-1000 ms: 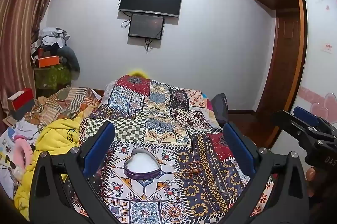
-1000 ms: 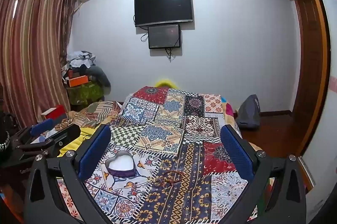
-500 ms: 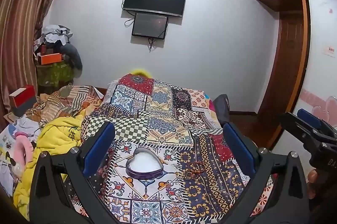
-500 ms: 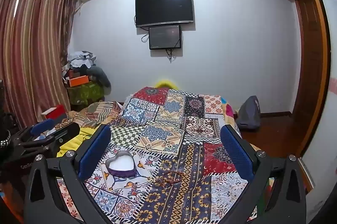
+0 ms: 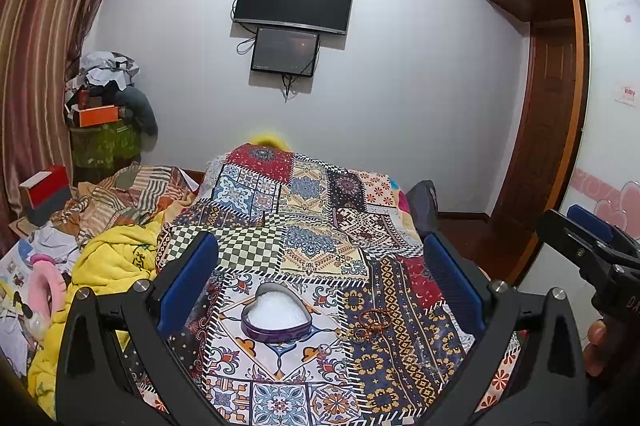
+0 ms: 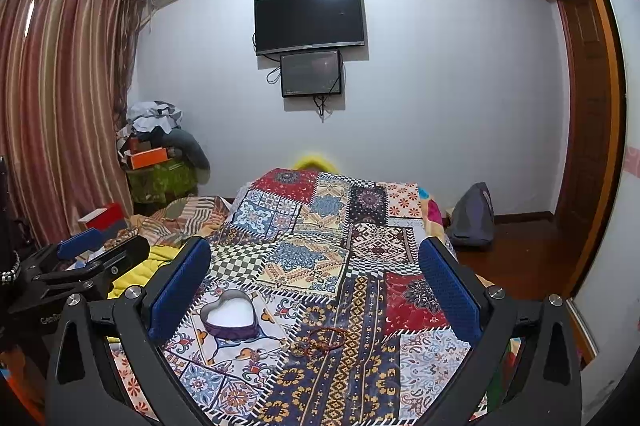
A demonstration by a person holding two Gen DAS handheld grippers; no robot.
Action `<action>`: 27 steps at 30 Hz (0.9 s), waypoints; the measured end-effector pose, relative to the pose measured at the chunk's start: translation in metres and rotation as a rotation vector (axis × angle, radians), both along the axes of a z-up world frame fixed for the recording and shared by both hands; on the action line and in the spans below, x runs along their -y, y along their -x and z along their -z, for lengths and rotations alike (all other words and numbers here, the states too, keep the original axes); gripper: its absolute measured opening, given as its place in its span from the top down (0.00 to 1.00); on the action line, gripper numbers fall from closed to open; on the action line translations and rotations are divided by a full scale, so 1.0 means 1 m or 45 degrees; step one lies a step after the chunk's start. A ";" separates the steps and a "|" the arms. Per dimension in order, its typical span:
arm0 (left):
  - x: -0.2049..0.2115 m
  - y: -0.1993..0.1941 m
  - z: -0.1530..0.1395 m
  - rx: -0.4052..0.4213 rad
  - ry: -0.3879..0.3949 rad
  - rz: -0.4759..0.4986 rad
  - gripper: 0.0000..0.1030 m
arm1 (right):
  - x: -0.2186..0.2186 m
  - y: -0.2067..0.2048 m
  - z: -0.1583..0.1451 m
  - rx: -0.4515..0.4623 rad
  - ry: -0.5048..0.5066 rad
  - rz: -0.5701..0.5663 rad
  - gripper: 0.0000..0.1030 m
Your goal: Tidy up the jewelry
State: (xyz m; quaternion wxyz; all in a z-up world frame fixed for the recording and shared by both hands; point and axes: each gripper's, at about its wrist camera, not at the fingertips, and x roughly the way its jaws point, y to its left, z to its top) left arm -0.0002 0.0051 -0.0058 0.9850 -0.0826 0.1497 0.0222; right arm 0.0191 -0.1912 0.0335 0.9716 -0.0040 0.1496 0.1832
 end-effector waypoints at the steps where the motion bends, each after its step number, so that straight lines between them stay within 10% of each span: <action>1: 0.000 0.000 0.000 0.001 0.000 0.003 0.00 | 0.000 0.000 0.000 -0.002 0.000 0.001 0.00; 27: 0.008 0.006 -0.008 0.019 -0.018 0.010 0.00 | -0.001 0.002 0.004 -0.004 0.000 -0.001 0.00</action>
